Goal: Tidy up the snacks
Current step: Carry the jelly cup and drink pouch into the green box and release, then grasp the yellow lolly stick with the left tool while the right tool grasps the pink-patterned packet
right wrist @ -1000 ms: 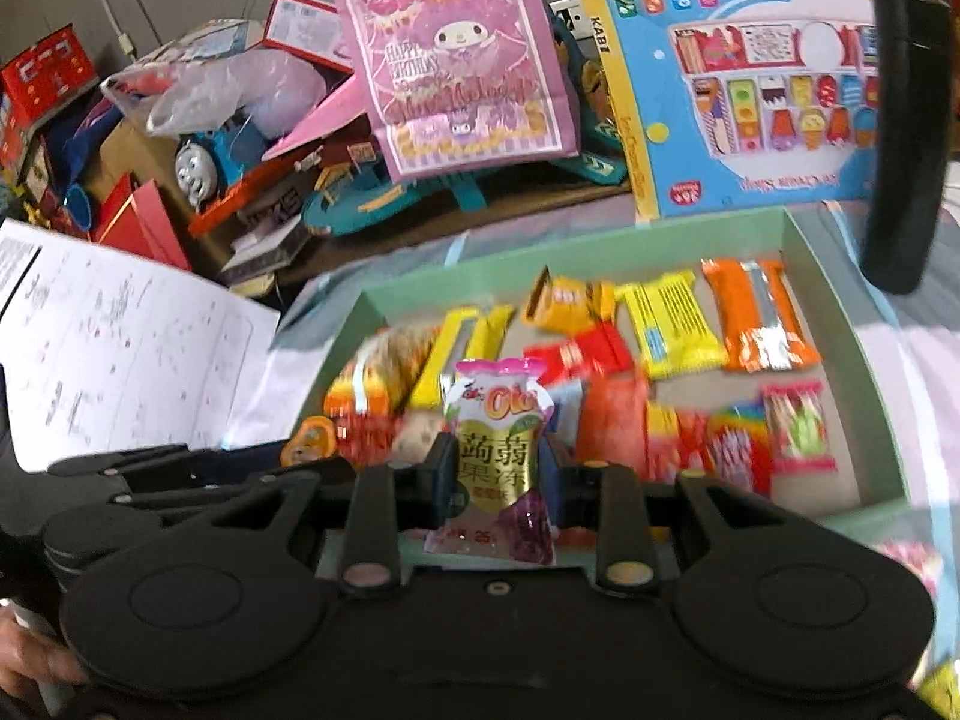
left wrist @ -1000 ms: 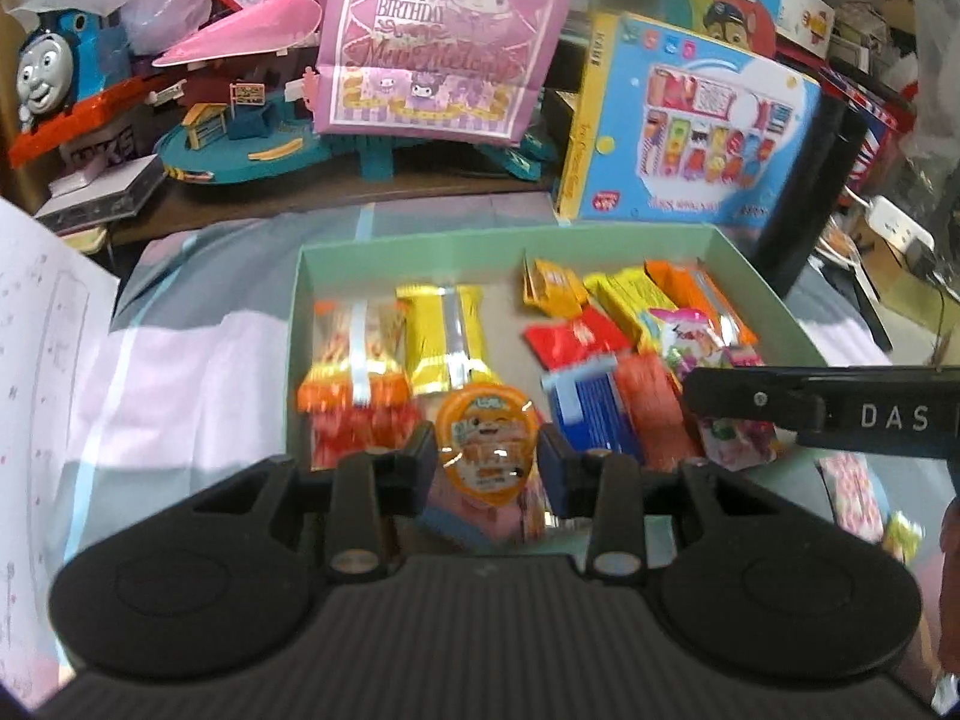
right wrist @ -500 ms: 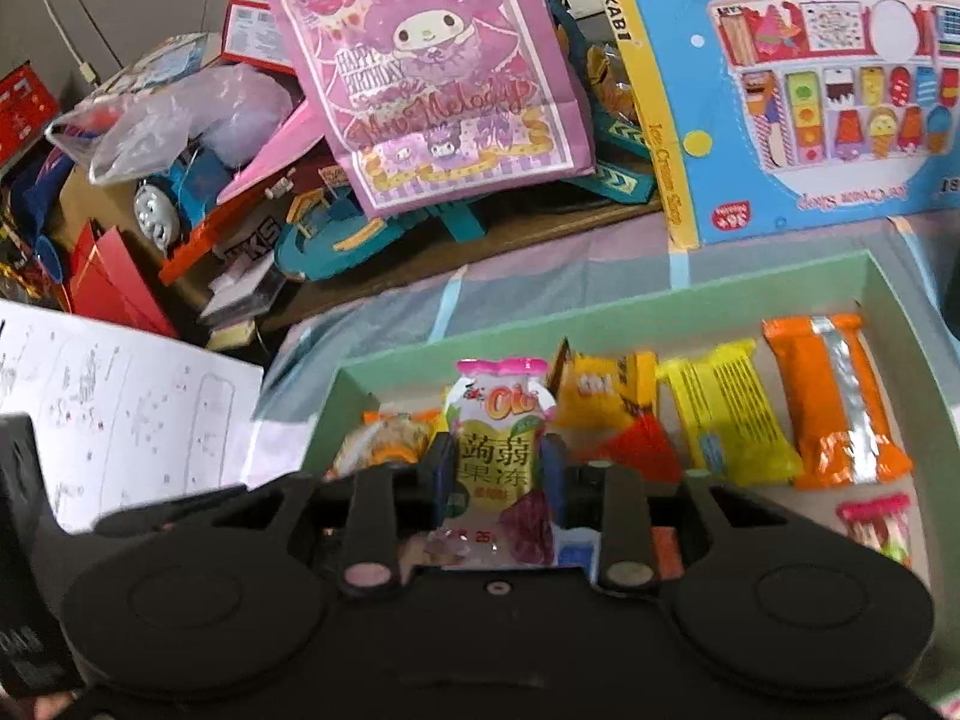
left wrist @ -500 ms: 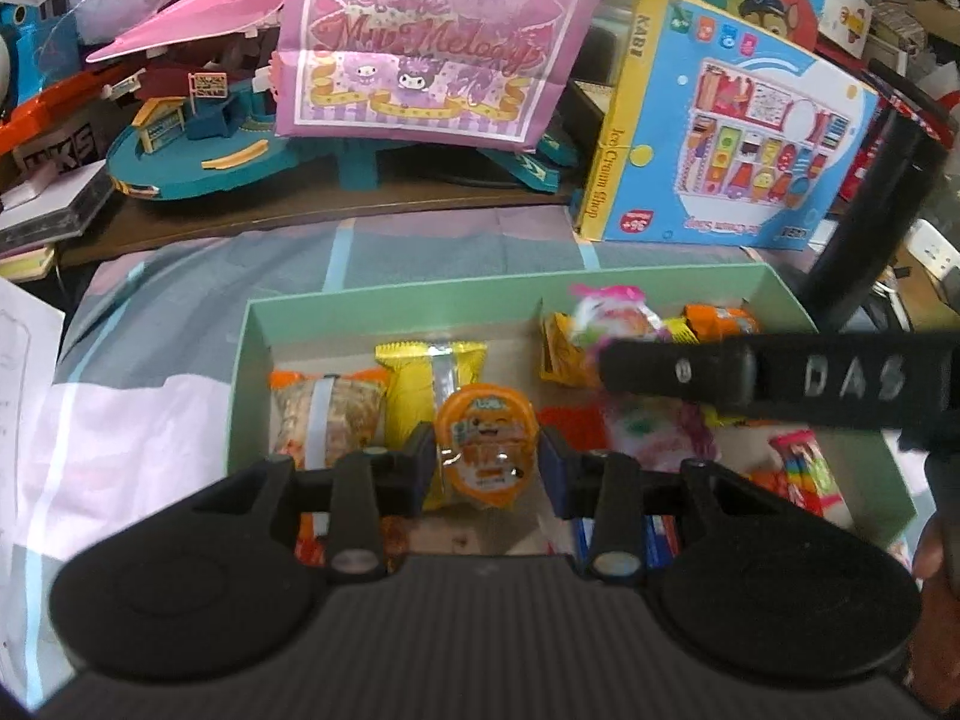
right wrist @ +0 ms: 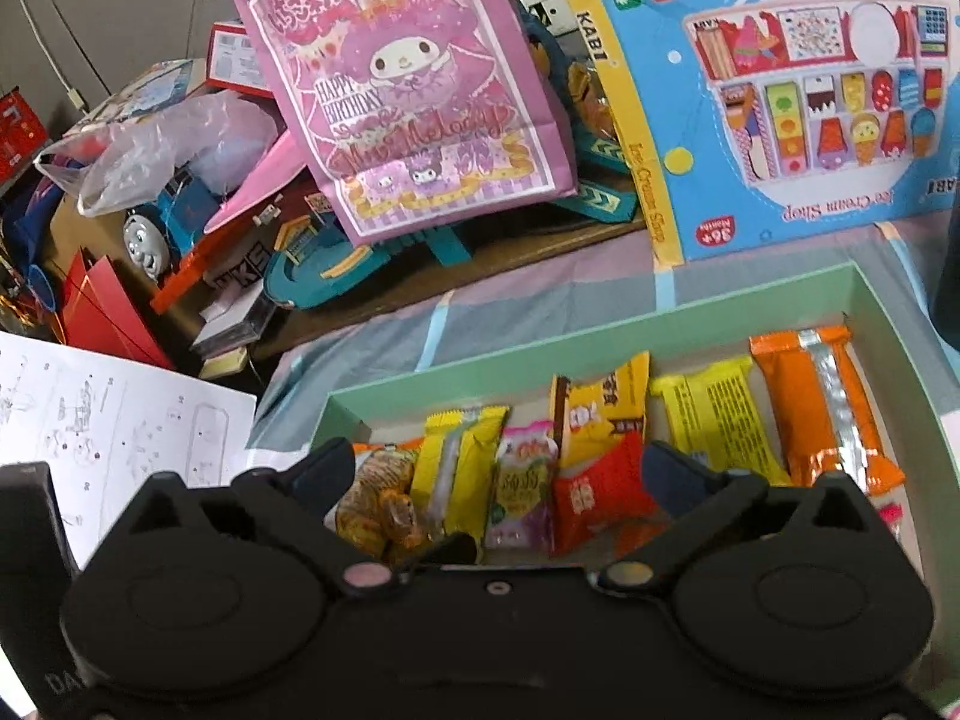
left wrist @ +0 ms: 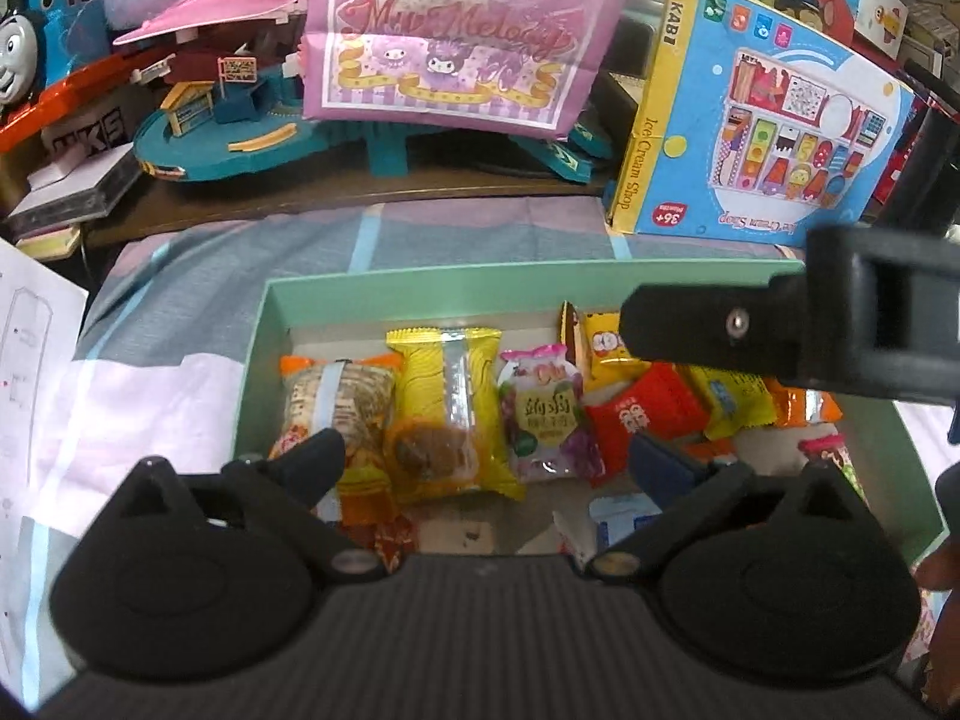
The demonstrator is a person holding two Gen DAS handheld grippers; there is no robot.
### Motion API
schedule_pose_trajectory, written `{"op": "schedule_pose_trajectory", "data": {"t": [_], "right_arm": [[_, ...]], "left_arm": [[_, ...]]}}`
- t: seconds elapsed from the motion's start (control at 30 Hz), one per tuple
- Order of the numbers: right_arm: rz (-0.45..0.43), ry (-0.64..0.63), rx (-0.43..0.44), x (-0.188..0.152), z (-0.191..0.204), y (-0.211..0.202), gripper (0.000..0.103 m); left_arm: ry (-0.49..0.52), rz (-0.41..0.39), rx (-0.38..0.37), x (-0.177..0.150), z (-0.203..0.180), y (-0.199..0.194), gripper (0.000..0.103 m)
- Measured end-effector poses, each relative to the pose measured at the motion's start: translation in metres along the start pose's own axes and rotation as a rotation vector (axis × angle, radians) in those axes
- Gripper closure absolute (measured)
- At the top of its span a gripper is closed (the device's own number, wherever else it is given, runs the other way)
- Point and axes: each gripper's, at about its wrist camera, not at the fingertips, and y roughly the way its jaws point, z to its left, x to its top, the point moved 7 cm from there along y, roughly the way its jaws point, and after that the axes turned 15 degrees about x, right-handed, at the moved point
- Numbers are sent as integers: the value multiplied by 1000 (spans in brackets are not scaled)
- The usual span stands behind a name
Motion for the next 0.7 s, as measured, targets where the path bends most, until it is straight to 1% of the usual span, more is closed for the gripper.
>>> {"op": "schedule_pose_trajectory", "data": {"t": [0.2,0.43,0.57,0.7], "right_arm": [[-3,-9,-11,-7,6,-16,0],[-30,-3,-28,-13,9,-49,0],[-43,-5,-33,-21,8,-75,0],[-54,5,-57,-35,-6,-107,0]], "left_arm": [[-1,-12,-4,-2,0,-17,0],[9,-37,-24,-8,-6,-48,0],[38,-51,-49,-18,-18,-69,0],[76,-55,-81,-34,-39,-88,0]]}}
